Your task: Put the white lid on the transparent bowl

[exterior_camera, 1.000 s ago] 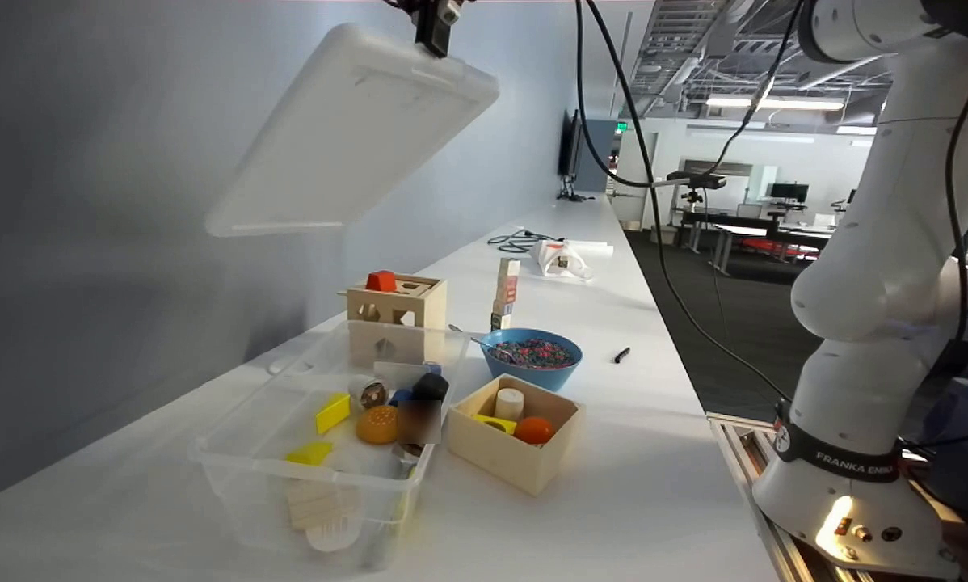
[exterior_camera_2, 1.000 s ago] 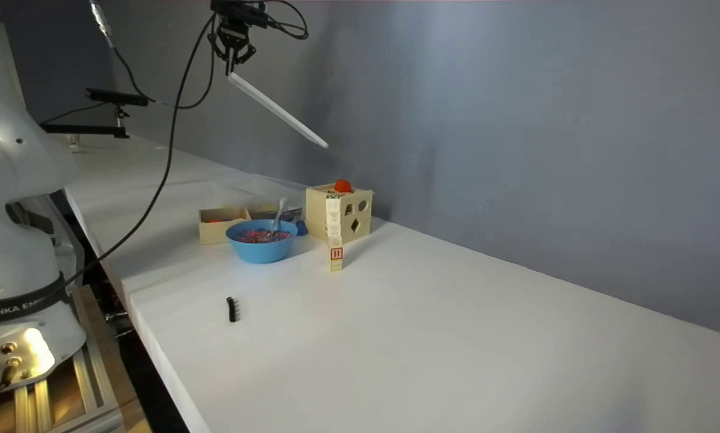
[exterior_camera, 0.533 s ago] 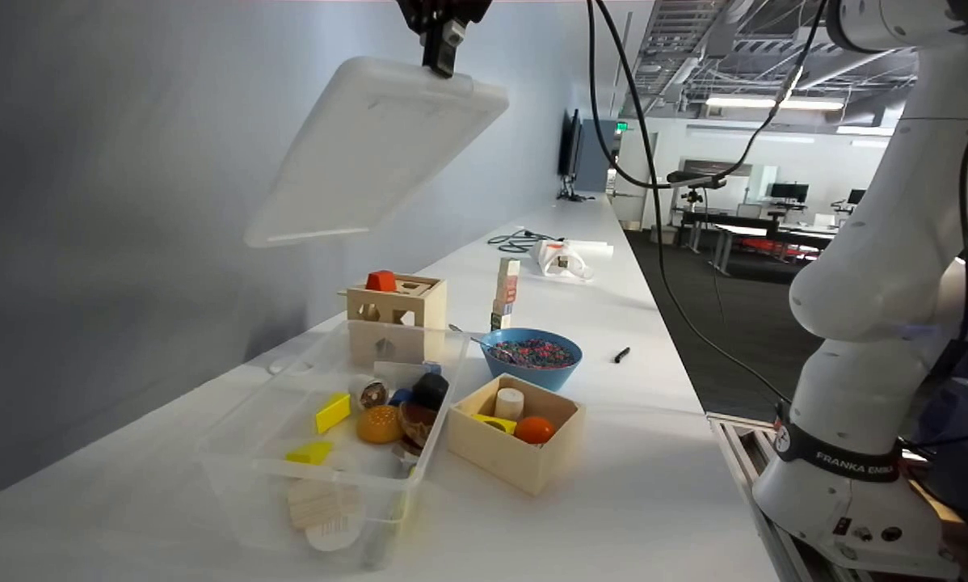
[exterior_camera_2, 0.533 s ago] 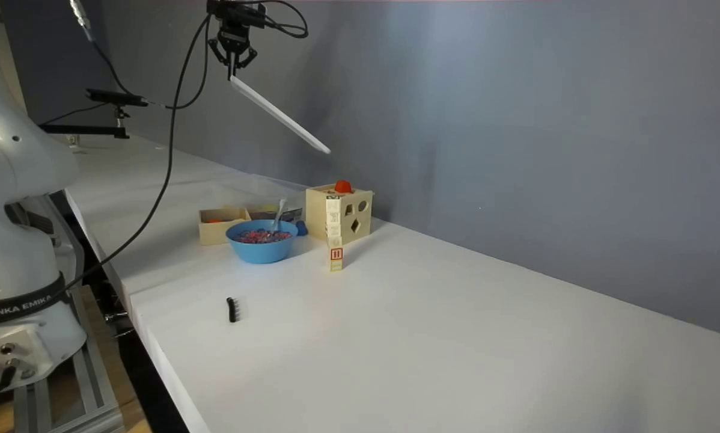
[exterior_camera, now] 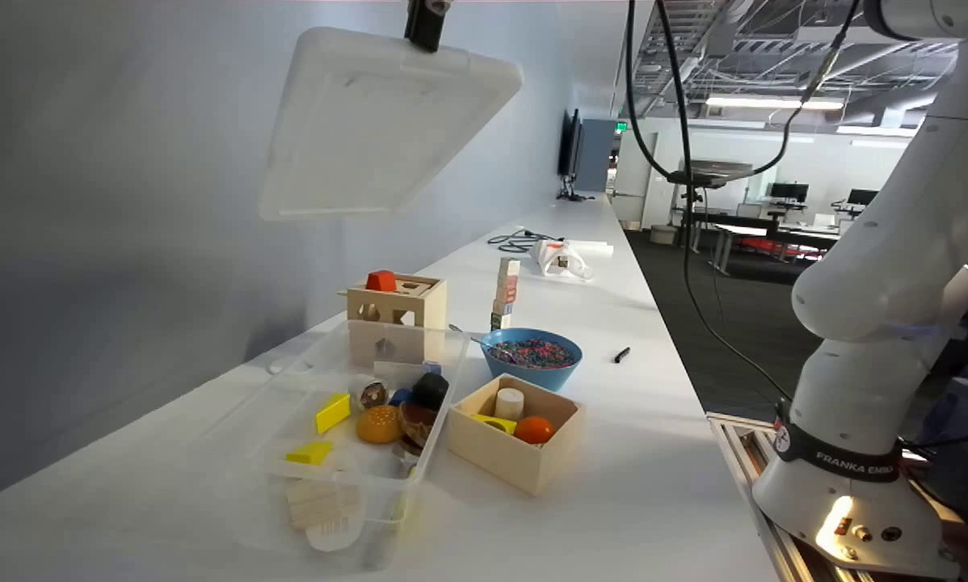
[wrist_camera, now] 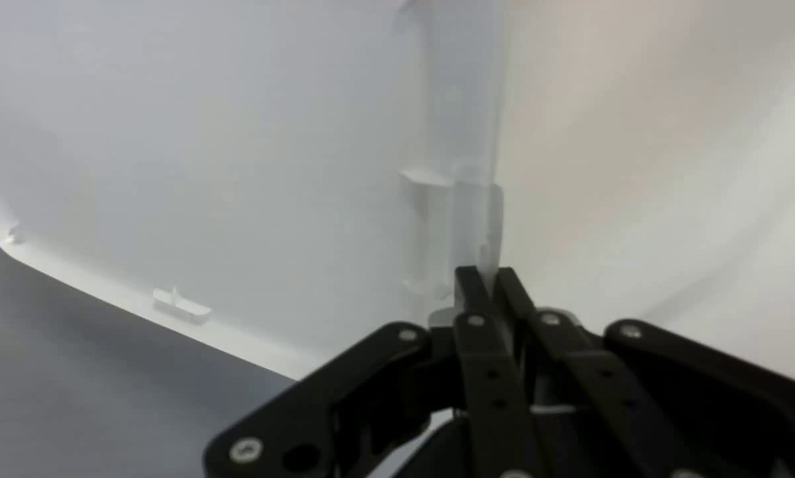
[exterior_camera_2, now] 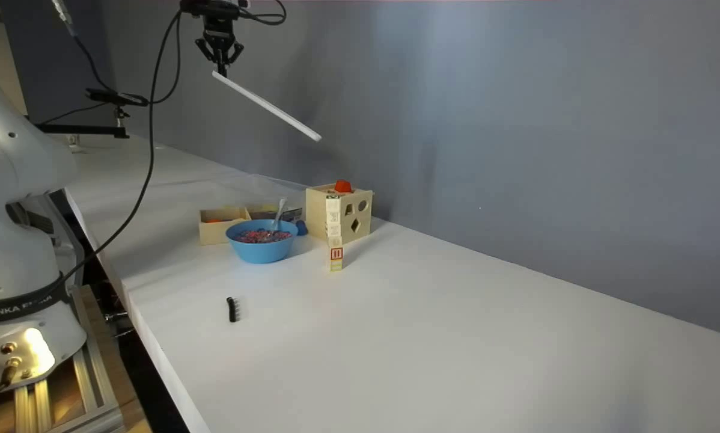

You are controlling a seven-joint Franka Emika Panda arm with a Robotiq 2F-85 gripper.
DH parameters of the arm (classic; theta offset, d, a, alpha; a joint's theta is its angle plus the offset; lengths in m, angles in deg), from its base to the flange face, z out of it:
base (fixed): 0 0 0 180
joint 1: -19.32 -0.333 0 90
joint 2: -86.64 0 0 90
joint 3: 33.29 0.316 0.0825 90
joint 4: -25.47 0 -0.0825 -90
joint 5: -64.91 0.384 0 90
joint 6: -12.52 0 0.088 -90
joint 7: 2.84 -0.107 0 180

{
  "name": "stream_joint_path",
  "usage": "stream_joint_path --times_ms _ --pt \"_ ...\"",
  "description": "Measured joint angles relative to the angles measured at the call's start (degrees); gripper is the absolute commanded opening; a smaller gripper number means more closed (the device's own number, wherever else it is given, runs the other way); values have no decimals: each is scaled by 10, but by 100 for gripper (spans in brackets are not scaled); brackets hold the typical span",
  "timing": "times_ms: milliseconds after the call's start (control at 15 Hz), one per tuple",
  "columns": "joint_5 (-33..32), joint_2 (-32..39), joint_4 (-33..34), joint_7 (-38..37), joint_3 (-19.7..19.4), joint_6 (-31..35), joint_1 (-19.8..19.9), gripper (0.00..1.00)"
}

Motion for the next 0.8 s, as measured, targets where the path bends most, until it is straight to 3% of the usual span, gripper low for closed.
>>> stream_joint_path --times_ms 200,533,600,800 --pt "-7 -51 -24 -58 3 15 -7 2" --pt "-218 -23 -102 -242 -33 44 -143 2" --pt "-247 -15 -115 -273 -26 44 -148 2" --pt "-313 6 -132 -346 26 24 -105 2"
